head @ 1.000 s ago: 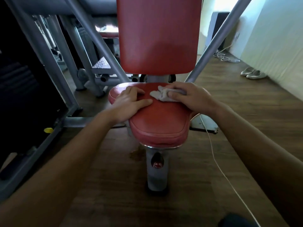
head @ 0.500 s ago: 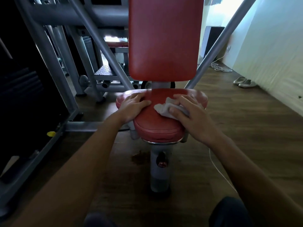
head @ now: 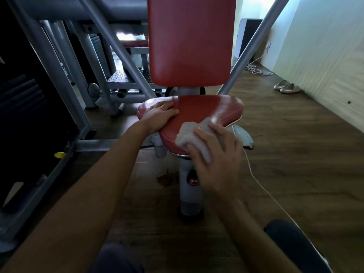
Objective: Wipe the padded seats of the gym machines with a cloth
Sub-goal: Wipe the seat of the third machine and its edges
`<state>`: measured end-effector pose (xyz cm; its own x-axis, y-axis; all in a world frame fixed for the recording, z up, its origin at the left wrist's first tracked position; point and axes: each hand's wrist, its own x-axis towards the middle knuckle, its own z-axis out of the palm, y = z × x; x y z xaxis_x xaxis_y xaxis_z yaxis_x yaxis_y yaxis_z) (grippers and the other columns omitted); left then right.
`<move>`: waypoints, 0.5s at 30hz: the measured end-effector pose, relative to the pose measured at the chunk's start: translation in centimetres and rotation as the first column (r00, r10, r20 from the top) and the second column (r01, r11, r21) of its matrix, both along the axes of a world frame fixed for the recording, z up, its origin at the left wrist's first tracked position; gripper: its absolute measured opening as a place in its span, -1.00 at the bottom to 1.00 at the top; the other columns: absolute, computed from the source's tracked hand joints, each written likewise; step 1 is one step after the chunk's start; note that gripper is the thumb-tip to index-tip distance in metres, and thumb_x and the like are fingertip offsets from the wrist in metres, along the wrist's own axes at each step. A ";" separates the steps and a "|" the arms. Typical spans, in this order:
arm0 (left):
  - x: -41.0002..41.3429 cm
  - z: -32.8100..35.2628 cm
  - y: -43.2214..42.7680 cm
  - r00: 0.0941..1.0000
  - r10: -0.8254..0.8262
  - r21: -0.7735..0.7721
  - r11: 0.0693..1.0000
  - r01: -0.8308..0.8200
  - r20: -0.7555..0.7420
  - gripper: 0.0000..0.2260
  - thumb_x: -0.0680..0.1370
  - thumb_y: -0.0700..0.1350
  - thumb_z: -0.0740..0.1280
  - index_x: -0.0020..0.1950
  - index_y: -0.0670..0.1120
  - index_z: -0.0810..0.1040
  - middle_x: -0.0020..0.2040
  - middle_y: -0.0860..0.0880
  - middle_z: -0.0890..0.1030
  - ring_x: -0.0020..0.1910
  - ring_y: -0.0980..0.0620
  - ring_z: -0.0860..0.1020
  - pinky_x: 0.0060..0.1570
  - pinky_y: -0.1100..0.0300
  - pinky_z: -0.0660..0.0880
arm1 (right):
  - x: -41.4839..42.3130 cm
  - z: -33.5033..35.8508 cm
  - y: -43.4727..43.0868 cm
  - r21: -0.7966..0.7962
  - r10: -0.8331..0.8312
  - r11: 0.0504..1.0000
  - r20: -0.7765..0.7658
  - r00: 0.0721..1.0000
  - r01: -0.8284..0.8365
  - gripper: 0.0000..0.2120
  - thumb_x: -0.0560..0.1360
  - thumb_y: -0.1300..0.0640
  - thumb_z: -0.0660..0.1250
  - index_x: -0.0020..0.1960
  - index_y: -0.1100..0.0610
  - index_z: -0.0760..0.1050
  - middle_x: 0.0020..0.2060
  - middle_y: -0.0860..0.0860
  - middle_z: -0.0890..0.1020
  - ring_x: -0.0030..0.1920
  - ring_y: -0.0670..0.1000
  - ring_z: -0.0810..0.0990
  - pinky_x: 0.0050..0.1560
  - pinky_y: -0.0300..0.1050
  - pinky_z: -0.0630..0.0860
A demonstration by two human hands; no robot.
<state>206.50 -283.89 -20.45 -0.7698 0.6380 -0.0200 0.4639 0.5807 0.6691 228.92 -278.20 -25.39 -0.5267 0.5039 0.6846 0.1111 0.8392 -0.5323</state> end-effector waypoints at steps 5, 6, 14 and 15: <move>-0.6 -0.5 -0.1 0.999 -0.040 -0.007 0.999 0.040 -0.037 -0.39 0.51 0.29 0.16 0.54 0.12 0.35 0.60 0.02 0.25 0.58 -0.05 0.18 0.56 -0.06 0.10 | -1.2 -3.1 -1.6 0.086 -0.077 0.991 -0.225 0.971 0.098 -0.62 0.51 -0.06 0.48 0.28 0.01 0.57 0.35 0.13 0.45 0.32 0.20 0.42 0.25 0.12 0.47; -0.5 -0.6 -0.1 0.997 -0.058 -0.001 0.998 0.058 -0.046 -0.45 0.55 0.27 0.17 0.52 0.14 0.37 0.59 0.01 0.26 0.58 -0.04 0.19 0.56 -0.07 0.11 | -1.1 -3.0 -1.2 0.087 -0.081 0.991 -0.243 0.967 0.105 -0.64 0.52 -0.06 0.46 0.28 0.02 0.57 0.34 0.15 0.47 0.31 0.20 0.43 0.25 0.11 0.47; -0.9 -0.5 -0.9 0.982 -0.176 -0.023 0.984 0.175 -0.071 -0.60 0.70 0.14 0.06 0.55 0.25 0.27 0.65 0.00 0.10 0.63 0.01 -0.01 0.60 -0.07 -0.05 | -0.5 -2.3 -0.7 -0.174 -0.020 0.984 -0.344 0.939 -0.042 -0.64 0.55 0.05 0.43 0.29 0.15 0.59 0.31 0.16 0.48 0.36 0.14 0.47 0.27 0.15 0.53; -0.7 -0.2 -0.8 0.982 -0.178 -0.035 0.984 0.176 -0.069 -0.60 0.71 0.10 0.04 0.57 0.20 0.26 0.65 -0.01 0.11 0.63 0.01 0.01 0.60 -0.06 -0.04 | -0.5 -2.0 -0.8 -0.229 -0.021 0.971 -0.358 0.933 -0.066 -0.65 0.56 0.06 0.42 0.30 0.16 0.58 0.32 0.15 0.47 0.38 0.10 0.47 0.29 0.10 0.53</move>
